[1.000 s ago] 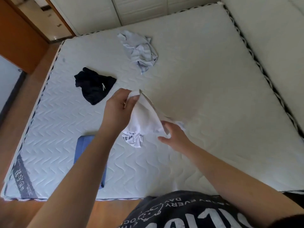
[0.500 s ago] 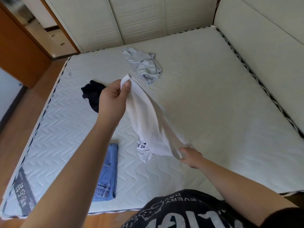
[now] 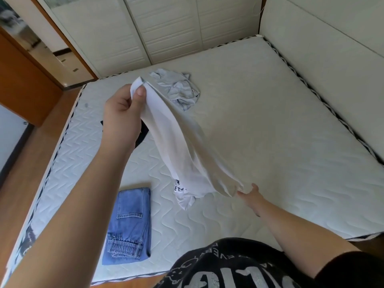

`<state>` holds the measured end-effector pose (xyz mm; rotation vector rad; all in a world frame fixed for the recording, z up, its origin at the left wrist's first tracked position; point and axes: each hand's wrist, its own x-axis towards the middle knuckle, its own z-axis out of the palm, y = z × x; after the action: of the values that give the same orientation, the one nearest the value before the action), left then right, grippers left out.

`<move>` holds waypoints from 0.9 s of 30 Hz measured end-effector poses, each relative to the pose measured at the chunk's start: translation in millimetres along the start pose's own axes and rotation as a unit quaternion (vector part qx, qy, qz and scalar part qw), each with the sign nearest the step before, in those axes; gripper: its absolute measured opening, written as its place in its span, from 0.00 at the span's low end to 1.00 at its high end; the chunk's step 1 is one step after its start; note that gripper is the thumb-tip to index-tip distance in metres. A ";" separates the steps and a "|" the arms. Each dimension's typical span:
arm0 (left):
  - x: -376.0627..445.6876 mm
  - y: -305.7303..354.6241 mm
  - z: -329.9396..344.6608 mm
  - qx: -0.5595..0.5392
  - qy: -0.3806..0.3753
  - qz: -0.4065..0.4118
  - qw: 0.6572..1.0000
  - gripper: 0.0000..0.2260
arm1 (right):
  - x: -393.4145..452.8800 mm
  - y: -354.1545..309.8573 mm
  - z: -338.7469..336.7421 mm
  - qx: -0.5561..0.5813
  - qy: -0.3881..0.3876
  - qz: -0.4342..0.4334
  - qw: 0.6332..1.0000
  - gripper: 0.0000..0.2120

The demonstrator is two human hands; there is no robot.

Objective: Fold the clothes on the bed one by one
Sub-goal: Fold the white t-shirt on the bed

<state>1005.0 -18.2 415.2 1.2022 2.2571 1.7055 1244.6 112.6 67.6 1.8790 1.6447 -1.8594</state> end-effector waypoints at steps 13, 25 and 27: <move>-16.2 12.0 -2.3 -0.033 -0.001 -0.019 0.999 0.10 | 10.3 -3.6 7.8 0.191 -0.076 0.033 0.978 0.26; -2.3 -22.8 -33.6 0.018 0.032 -0.028 0.999 0.09 | 12.9 -34.9 -9.2 0.153 0.059 -0.094 0.982 0.11; 5.5 -40.9 -33.1 0.055 0.024 -0.036 0.998 0.09 | 12.5 -55.3 -34.4 0.087 0.102 -0.136 0.982 0.11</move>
<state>963.3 -44.1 395.6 1.0956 2.4205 1.6224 1229.3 167.1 102.3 2.0657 1.9485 -2.0294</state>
